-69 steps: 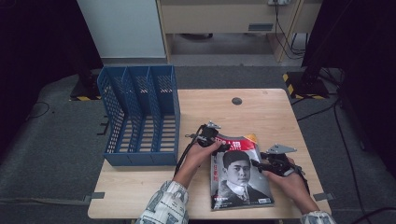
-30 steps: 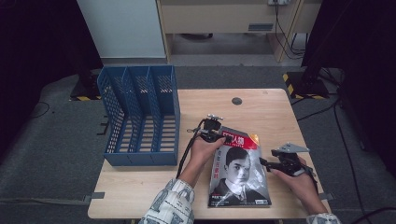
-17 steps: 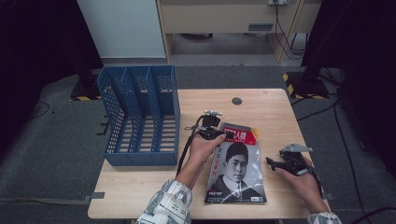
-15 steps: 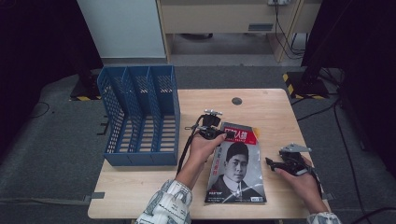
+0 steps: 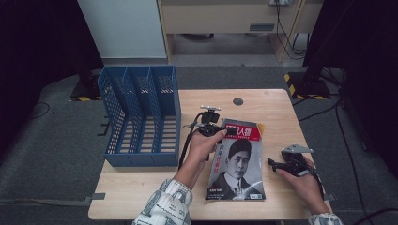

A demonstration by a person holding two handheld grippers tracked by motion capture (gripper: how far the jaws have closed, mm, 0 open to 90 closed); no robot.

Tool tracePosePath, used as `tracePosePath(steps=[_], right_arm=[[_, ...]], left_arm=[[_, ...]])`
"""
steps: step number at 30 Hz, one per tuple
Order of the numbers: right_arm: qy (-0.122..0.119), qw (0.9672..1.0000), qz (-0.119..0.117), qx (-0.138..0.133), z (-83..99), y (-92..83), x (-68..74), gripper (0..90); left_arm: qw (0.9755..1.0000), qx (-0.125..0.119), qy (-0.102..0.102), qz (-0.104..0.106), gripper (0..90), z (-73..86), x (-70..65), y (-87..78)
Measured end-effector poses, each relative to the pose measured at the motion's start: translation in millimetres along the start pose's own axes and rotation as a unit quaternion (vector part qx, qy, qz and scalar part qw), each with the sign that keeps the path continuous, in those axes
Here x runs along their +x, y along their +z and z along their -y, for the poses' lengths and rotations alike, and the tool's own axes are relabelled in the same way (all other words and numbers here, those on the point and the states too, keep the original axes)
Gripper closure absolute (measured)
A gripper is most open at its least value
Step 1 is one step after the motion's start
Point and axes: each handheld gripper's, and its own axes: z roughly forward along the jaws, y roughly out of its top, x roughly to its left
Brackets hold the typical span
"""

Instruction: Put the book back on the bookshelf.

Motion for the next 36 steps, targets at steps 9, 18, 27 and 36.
tracePosePath(steps=[9, 18, 27, 36], right_arm=[[0.0, 1.0, 0.004, -0.002, 0.2, -0.1, 0.3, 29.2], [-0.005, 0.9999, 0.009, -0.006, 0.4, 0.3, 0.1, 29.2], [-0.002, 0.9999, 0.008, -0.006, 0.6, 0.1, 0.5, 29.2], [-0.002, 0.9999, 0.008, -0.006, 0.7, 0.2, 0.1, 29.2]], left_arm=[[0.9995, -0.021, -0.014, 0.018, 86.5, -9.3, -5.5, -20.9], [0.9993, -0.034, 0.0, 0.016, 86.5, -20.5, -18.0, -41.0], [0.9988, -0.043, 0.02, 0.012, 86.5, -34.3, -35.3, -61.7], [0.9976, -0.059, 0.034, 0.01, 86.5, -48.2, -48.1, -83.1]])
